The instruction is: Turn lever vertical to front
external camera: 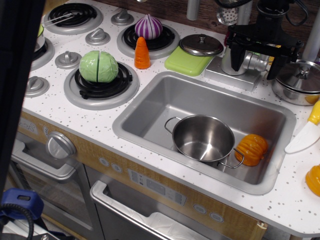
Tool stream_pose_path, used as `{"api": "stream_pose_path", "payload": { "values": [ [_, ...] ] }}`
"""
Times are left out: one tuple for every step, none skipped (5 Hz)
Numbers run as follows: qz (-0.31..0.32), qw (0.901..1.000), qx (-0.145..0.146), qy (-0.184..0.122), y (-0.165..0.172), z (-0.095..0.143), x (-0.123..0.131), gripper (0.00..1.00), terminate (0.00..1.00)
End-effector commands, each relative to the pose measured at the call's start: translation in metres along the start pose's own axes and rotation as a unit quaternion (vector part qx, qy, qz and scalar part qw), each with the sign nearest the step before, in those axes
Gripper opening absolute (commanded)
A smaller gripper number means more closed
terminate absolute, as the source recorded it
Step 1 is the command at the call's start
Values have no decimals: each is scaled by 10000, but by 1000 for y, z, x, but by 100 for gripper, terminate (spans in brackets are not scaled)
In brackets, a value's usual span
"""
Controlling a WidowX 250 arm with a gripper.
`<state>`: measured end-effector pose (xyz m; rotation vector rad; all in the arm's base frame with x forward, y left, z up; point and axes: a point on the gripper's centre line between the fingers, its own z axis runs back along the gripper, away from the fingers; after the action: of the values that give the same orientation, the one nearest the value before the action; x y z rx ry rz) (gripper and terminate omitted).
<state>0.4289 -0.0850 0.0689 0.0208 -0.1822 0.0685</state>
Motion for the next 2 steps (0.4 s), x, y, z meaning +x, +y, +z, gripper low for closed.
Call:
{"api": "stream_pose_path", "payload": {
  "values": [
    [0,10000,0,0,0,0,0,100,0],
    [17,9995,132,-270,0,7,9,100,0]
  ]
}}
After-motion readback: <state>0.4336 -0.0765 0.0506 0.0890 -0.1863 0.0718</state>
